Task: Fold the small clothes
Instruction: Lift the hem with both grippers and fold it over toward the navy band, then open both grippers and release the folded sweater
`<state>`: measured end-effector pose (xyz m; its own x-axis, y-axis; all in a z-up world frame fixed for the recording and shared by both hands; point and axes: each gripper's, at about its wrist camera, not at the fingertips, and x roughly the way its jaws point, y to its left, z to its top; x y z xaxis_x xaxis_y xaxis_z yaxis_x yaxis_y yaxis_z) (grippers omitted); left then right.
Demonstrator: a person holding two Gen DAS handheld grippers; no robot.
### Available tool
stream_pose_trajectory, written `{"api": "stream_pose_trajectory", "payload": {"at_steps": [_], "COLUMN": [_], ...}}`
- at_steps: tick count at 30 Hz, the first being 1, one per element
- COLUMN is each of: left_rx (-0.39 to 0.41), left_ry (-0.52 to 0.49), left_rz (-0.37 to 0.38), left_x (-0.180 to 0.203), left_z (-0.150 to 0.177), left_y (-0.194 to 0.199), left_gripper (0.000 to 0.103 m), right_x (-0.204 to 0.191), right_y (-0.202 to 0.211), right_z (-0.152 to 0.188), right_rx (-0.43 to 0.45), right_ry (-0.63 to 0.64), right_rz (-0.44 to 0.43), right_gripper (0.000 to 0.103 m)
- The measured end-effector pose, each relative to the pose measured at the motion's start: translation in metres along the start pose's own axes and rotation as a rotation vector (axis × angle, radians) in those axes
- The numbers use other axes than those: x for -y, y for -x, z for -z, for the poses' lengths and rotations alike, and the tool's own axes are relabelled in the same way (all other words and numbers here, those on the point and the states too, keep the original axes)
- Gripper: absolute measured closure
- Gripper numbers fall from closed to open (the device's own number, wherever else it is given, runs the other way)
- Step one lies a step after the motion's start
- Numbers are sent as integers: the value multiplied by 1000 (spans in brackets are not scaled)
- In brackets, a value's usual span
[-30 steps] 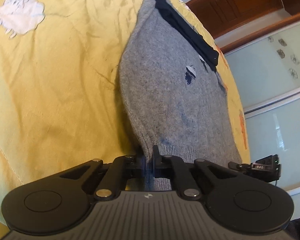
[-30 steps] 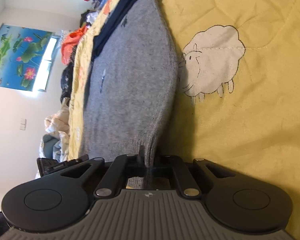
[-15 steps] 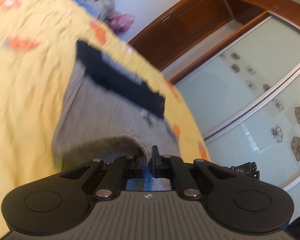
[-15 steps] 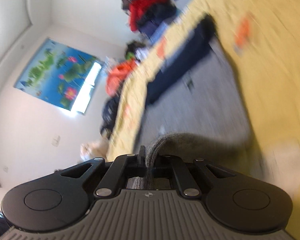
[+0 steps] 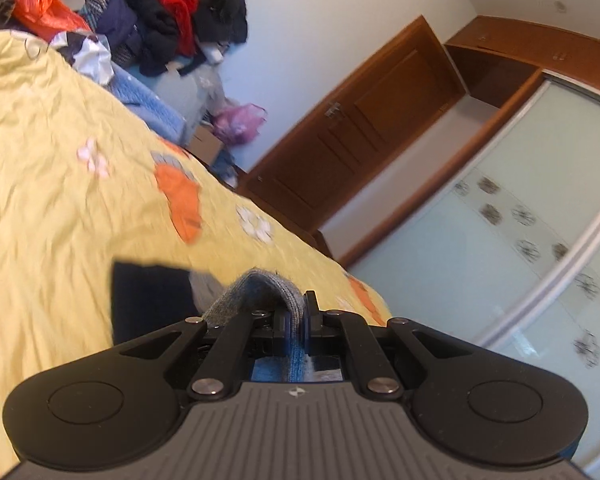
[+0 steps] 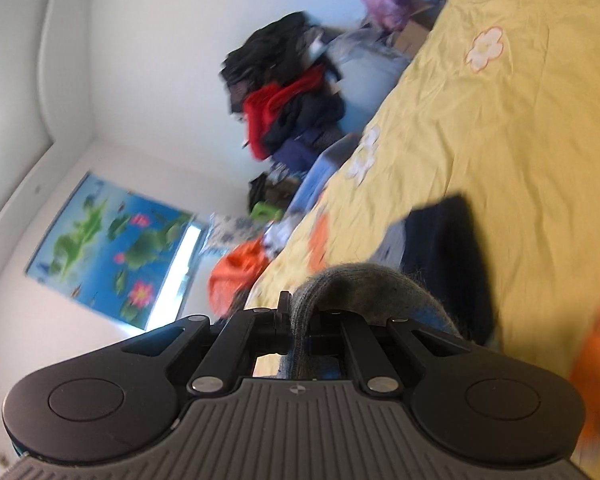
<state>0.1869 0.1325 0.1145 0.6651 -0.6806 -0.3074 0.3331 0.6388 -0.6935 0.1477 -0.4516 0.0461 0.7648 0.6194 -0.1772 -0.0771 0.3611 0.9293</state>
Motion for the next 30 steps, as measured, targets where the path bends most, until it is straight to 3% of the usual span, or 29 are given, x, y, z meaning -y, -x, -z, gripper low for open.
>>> {"api": "stream_pose_trajectory", "payload": {"at_steps": [3, 7, 8, 11, 12, 13, 15, 16, 17, 19, 22, 26, 30], "left_rx": [11, -12, -15, -58, -46, -22, 13, 31, 57, 91, 35, -27, -62], "left_ry": [3, 18, 25, 136, 181, 200, 171, 144, 119, 72, 84, 115, 260], "left_rz": [-48, -185, -239, -307, -303, -291, -291, -304, -319, -319, -270, -310, -320], "left_x": [-17, -54, -62, -88, -93, -93, -85, -77, -68, -51, -35, -37, -59], "left_z": [-19, -28, -27, -22, -18, -14, -7, -2, 3, 18, 44, 82, 111], "left_y": [-31, -76, -85, -99, -93, -85, -64, -51, -36, -7, 25, 42, 48], "left_gripper": [97, 97, 96, 93, 92, 83, 46, 15, 7, 7, 7, 7, 7], "right_x": [17, 44, 51, 62, 62, 59, 48, 39, 30, 12, 1, 18, 23], "right_y": [-28, -64, -72, -83, -80, -74, -57, -46, -33, -7, 27, 51, 52], "right_z": [-26, -41, -42, -35, -31, -28, -21, -16, -11, 5, 37, 75, 106], "right_rx": [17, 13, 6, 31, 55, 72, 90, 105, 119, 116, 31, -84, -127], "right_ry": [-16, -47, -62, -76, -71, -59, 5, 66, 133, 257, 347, 257, 214], "right_rz": [49, 124, 146, 238, 234, 221, 235, 262, 293, 348, 400, 415, 394], "right_gripper": [88, 85, 79, 37, 35, 35, 35, 35, 35, 34, 26, 26, 26]}}
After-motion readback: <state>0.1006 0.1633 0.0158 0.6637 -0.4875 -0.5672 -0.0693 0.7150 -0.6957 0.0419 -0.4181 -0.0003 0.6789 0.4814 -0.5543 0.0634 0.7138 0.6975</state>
